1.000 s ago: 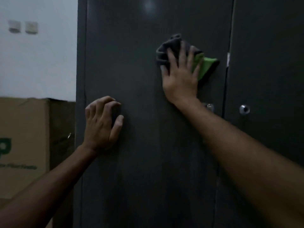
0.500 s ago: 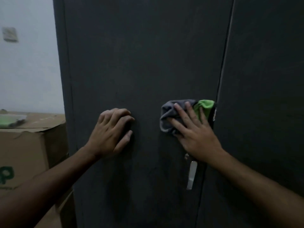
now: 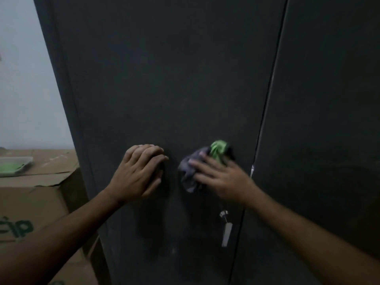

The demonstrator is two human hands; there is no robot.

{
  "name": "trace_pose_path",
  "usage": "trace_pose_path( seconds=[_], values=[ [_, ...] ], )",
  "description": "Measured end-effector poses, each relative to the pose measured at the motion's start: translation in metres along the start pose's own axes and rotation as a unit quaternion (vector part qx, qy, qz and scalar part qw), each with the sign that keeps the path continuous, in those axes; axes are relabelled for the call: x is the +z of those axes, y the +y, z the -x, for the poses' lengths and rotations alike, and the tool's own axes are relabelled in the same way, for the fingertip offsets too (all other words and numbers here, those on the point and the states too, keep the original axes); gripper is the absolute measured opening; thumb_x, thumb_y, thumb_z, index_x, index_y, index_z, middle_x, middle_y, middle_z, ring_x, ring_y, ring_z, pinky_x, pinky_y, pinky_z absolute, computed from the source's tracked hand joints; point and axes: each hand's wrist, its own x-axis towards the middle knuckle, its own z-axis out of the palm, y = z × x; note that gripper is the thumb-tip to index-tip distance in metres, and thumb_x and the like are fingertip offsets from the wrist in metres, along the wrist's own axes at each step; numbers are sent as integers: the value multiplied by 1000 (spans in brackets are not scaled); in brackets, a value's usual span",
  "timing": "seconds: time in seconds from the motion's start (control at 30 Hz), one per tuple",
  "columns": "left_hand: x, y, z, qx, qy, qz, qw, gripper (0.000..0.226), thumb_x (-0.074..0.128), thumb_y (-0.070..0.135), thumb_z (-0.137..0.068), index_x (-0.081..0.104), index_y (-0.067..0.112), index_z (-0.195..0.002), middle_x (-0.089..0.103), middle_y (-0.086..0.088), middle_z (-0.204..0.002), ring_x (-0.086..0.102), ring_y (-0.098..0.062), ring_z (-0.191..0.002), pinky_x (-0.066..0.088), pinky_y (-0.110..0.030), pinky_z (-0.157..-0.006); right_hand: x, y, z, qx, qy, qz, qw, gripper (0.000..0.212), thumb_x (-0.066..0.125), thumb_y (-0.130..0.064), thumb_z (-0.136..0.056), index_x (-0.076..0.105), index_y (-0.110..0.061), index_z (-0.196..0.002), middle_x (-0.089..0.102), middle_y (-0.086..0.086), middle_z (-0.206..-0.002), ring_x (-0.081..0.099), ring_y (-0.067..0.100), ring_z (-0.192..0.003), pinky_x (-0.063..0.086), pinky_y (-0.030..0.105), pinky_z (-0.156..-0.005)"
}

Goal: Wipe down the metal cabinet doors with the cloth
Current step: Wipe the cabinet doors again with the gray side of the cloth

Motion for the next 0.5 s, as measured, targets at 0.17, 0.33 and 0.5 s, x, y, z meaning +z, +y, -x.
trace_pose_path(
  seconds=[0.17,0.33,0.5],
  values=[
    [-27,-10,-29,-88,9,7,996,54,52,40,-96,56,9,-140,46,-16,-148,42,-36,-139,26,-46,-120,-67,80,-68,354,170,-25,919,47,53,-32,-104,49,-25,-150,23,8,-168,15,39,-156,20,62,-119],
    [-49,-17,-57,-145,12,12,989,60,54,38,-98,51,6,-149,39,-17,-158,36,-37,-148,23,-50,-126,-33,17,-50,76,40,2,996,53,55,-28,-98,46,-28,-150,18,8,-169,12,34,-157,26,55,-116],
    [-76,-44,-93,-178,17,-4,984,62,52,38,-98,49,5,-151,39,-20,-159,33,-39,-150,22,-51,-126,-98,137,-72,14,67,46,997,41,50,-24,-99,51,-25,-140,30,5,-165,30,32,-152,38,50,-108]
  ],
)
